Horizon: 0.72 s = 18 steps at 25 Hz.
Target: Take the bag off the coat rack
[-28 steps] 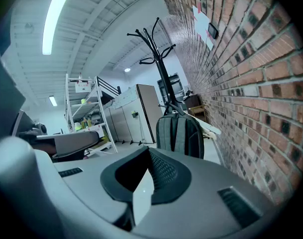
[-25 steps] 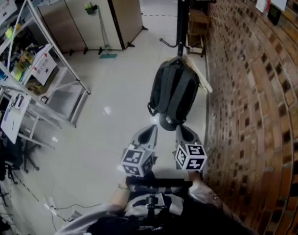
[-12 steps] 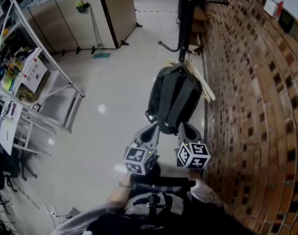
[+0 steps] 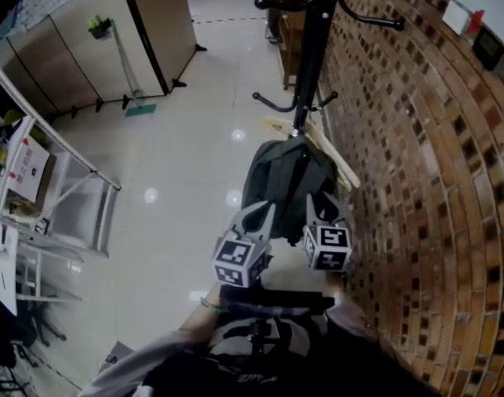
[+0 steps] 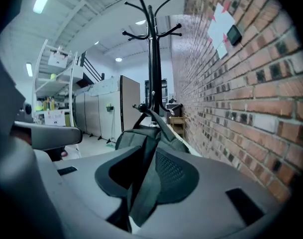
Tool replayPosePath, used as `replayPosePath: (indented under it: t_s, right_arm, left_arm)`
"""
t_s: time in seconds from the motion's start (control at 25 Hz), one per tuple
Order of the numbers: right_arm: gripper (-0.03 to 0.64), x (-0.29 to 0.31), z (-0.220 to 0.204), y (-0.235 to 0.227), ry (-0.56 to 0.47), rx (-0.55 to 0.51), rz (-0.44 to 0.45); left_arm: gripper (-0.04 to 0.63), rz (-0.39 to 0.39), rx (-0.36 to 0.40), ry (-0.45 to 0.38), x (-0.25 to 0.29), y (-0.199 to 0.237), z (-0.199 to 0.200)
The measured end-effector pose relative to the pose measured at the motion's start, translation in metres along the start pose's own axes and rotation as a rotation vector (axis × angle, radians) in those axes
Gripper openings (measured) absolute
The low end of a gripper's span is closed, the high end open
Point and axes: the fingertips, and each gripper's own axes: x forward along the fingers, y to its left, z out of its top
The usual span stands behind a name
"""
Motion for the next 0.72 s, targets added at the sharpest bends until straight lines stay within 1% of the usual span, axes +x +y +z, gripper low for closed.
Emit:
replayPosePath:
  t_s: [0.08,0.2,0.36,0.52,0.56,0.64,0.72]
  right_arm:
    - [0.106,0.015,0.013,-0.006,-0.017,-0.041,-0.043]
    - [0.146,0.037,0.026,-0.015,-0.028,-0.11,-0.1]
    - [0.172,0.066,0.035,-0.024,-0.003,-0.252,-0.168]
    - [0.178,0.095,0.039,-0.028,0.017,-0.465,-0.168]
    - [0.178,0.098,0.043,-0.027,0.019,-0.503,-0.177]
    - [0.178,0.104,0.053,-0.028,0.007,-0.552,-0.202]
    - [0.178,0.11,0.058,-0.03,-0.011,-0.567,-0.201]
  left_arm:
    - [0.008,-0.024,-0.002,-0.001,0.012,0.01,0.005]
    - [0.008,-0.047,-0.014,-0.004,0.025,0.025,0.012]
    - [0.008,-0.061,-0.027,0.003,0.035,0.04,0.016]
    - [0.008,-0.063,-0.046,0.01,0.043,0.048,0.014]
    - [0.008,-0.061,-0.046,0.011,0.045,0.05,0.014]
    - [0.008,-0.051,-0.049,0.007,0.048,0.052,0.015]
    - [0.008,-0.037,-0.053,0.0,0.051,0.055,0.018]
